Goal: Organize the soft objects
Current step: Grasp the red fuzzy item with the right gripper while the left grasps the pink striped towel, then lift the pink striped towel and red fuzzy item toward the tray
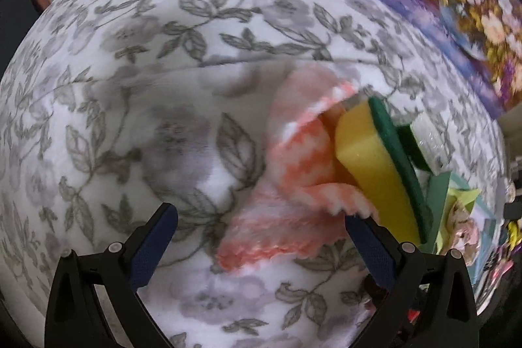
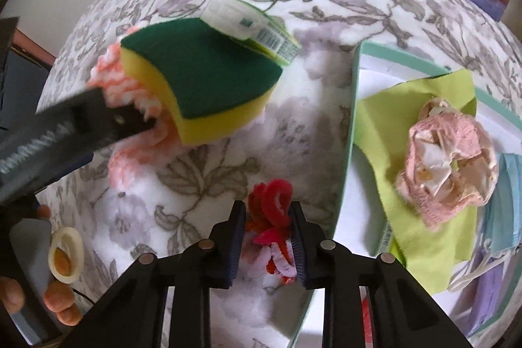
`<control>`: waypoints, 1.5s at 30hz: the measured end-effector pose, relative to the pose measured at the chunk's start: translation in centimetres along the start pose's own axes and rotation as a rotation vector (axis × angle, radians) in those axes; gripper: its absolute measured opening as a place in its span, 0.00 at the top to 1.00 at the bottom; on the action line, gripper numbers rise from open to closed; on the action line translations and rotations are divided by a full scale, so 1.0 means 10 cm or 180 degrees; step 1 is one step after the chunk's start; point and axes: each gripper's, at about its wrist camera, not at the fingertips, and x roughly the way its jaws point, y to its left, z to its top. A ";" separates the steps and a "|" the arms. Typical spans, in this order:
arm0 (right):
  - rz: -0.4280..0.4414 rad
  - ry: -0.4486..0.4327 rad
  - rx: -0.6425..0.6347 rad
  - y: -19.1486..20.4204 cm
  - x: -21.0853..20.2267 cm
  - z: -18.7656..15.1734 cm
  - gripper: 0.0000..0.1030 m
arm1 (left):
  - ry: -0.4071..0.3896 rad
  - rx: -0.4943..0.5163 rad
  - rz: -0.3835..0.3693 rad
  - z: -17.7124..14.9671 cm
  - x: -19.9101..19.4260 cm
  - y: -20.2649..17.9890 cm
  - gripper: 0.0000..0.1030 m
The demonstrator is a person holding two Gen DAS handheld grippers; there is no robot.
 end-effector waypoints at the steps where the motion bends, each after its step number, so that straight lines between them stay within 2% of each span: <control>1: -0.0008 -0.0004 -0.0012 -0.01 0.00 0.00 0.73 | 0.0002 0.0040 0.0024 0.02 0.02 -0.03 0.01; 6: 0.0046 -0.0002 0.0022 -0.09 -0.05 0.08 0.73 | 0.0020 0.0236 0.0146 0.02 0.13 -0.20 0.01; 8: 0.0047 -0.0004 0.0017 -0.13 -0.07 0.06 0.73 | 0.0031 0.0319 0.0192 0.02 0.18 -0.28 0.04; 9: 0.0046 -0.0006 0.0015 -0.10 -0.07 0.03 0.73 | 0.0046 0.0370 0.0209 0.02 0.22 -0.32 0.09; 14: 0.0055 -0.0001 0.0018 -0.11 -0.09 0.08 0.72 | 0.0055 0.0443 0.0226 0.01 0.32 -0.44 0.15; 17: 0.0052 0.0003 0.0027 -0.10 -0.07 0.08 0.72 | 0.0040 0.0485 0.0183 0.00 0.31 -0.50 0.25; 22: 0.0050 0.0004 0.0035 -0.09 -0.06 0.06 0.72 | 0.0023 0.0631 0.0062 -0.01 0.27 -0.71 0.64; 25: 0.0037 0.0003 0.0031 -0.08 -0.07 0.06 0.72 | 0.0018 0.0688 -0.0014 -0.04 0.25 -0.79 0.77; 27: 0.0020 0.0001 0.0022 -0.07 -0.08 0.06 0.72 | 0.0027 0.0678 -0.0056 -0.06 0.24 -0.83 0.81; 33: 0.0012 -0.0025 0.0018 -0.05 -0.14 0.04 0.74 | 0.0060 0.0587 -0.0192 -0.13 0.17 -0.77 0.83; 37: 0.0010 -0.0026 0.0000 -0.04 -0.17 0.02 0.74 | 0.0051 0.0572 -0.0231 -0.31 0.00 -0.57 0.84; 45: -0.0053 -0.0076 -0.0017 -0.08 -0.33 -0.16 0.75 | -0.0093 0.0564 -0.0233 -0.45 -0.33 -0.38 0.84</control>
